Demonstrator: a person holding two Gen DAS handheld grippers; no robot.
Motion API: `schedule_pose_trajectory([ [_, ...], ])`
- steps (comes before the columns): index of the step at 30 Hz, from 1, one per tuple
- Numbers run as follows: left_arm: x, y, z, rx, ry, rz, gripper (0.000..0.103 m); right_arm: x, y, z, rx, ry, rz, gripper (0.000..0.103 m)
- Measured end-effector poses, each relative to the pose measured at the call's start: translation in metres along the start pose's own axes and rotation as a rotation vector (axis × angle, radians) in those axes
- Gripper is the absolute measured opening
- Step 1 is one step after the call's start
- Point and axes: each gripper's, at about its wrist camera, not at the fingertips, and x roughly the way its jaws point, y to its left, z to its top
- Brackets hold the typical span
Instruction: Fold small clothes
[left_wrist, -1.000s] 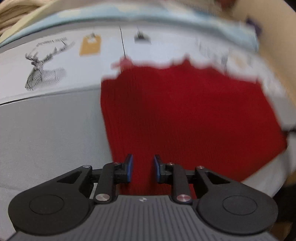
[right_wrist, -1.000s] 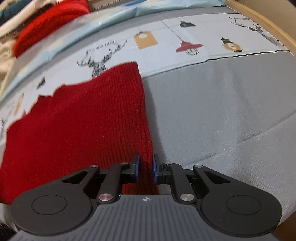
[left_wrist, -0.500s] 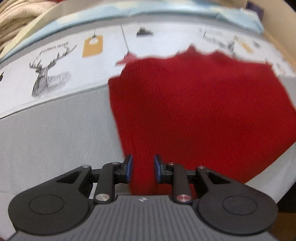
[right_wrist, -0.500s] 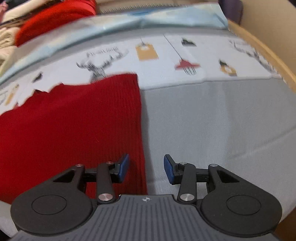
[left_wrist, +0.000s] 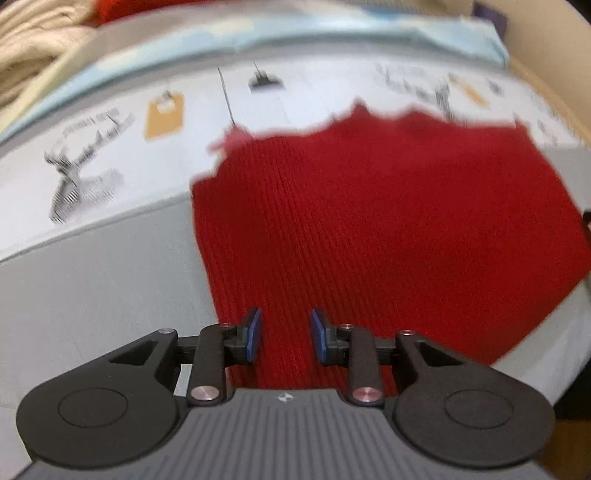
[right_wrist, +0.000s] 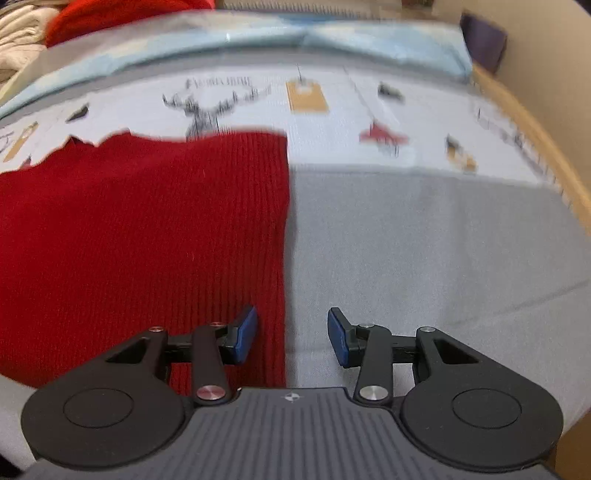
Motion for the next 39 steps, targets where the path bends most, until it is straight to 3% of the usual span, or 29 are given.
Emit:
schedule_pose_trajectory([
  [4,-0.023,-0.001,0.003,0.053,-0.158,0.159,0.033,-0.024,0.021,0.007,-0.089,-0.158,-0.068,0.045],
  [9,-0.069,0.012,0.007,-0.055,-0.291,0.161,0.034,-0.05,0.046,0.008,-0.102,-0.278,-0.013,0.045],
  [13,-0.108,0.01,-0.001,-0.06,-0.371,0.229,0.035,-0.062,0.067,0.001,-0.069,-0.308,0.053,0.045],
  [16,-0.134,0.008,-0.017,-0.055,-0.42,0.211,0.045,-0.067,0.084,-0.011,-0.037,-0.299,0.106,0.046],
  [18,-0.14,0.012,-0.028,-0.08,-0.411,0.183,0.05,-0.07,0.1,-0.019,-0.055,-0.291,0.117,0.046],
  [21,-0.127,0.028,-0.047,-0.212,-0.337,0.129,0.05,-0.073,0.125,-0.032,-0.121,-0.288,0.122,0.046],
  [24,-0.118,0.039,-0.056,-0.293,-0.254,0.151,0.05,-0.075,0.143,-0.041,-0.172,-0.283,0.12,0.046],
  [32,-0.124,0.064,-0.066,-0.373,-0.231,0.147,0.05,-0.074,0.182,-0.057,-0.191,-0.242,0.152,0.045],
  [34,-0.124,0.07,-0.068,-0.381,-0.225,0.145,0.05,-0.076,0.198,-0.059,-0.178,-0.23,0.193,0.04],
  [36,-0.125,0.076,-0.071,-0.388,-0.22,0.144,0.05,-0.077,0.218,-0.06,-0.173,-0.208,0.249,0.028],
  [39,-0.131,0.089,-0.078,-0.405,-0.227,0.142,0.05,-0.081,0.254,-0.06,-0.19,-0.205,0.304,0.028],
])
